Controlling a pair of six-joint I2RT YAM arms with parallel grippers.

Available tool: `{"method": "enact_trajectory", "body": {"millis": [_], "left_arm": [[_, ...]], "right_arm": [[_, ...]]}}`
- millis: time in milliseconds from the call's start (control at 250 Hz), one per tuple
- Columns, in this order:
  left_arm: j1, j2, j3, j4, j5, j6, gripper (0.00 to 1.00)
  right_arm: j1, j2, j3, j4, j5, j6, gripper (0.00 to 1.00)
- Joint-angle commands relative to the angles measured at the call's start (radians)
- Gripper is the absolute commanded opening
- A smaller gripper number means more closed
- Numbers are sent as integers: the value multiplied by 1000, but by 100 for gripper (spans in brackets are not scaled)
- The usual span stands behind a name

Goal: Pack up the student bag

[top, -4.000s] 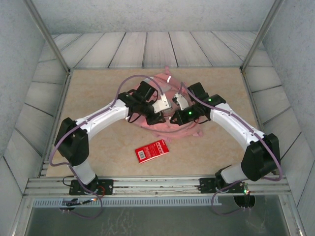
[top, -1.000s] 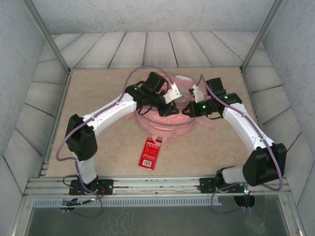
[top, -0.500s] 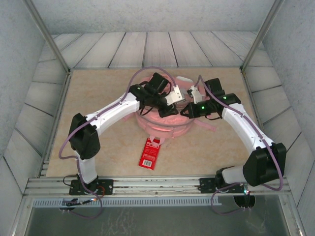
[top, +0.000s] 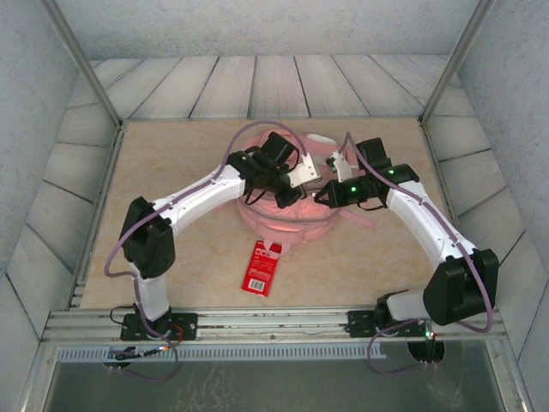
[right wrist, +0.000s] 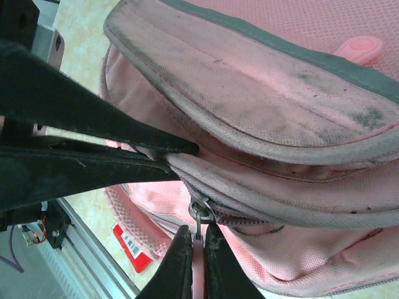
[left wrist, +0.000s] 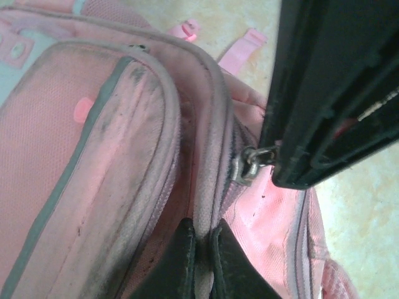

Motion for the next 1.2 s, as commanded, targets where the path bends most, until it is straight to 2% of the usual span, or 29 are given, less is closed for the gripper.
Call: {"method": "enact_trajectory", "body": {"millis": [0,184,348,500,655,735,983,1195], "left_arm": [[10,17,-24,-34,-64,-18,0],[62,-48,-106,8,-109,-58,0],[186,-149,-234,77,-106,-108,0],[284,-207,-310,115,-94,-124,0],[360,-187,-332,126,-113,-142,0],[401,-163,-340,151,-115,-165,0],[504,-80,-360,205,-142,-205,0],[528,-86,-393,205,-180,-211,0]], "right_arm": [[5,-30,10,20,-63,-12,0],[4,-32,9,25,34,12,0],[-11,-31,-23,54,90,32,0],[-18,-32,-45,85,71,39,0],[-15,-37,-47,82,-27,8,0],[-15,-37,-43,75,-38,7,0],[-19,-30,-53,64,82,13,0],[-50,9,-66,92,151,43,0]]}}
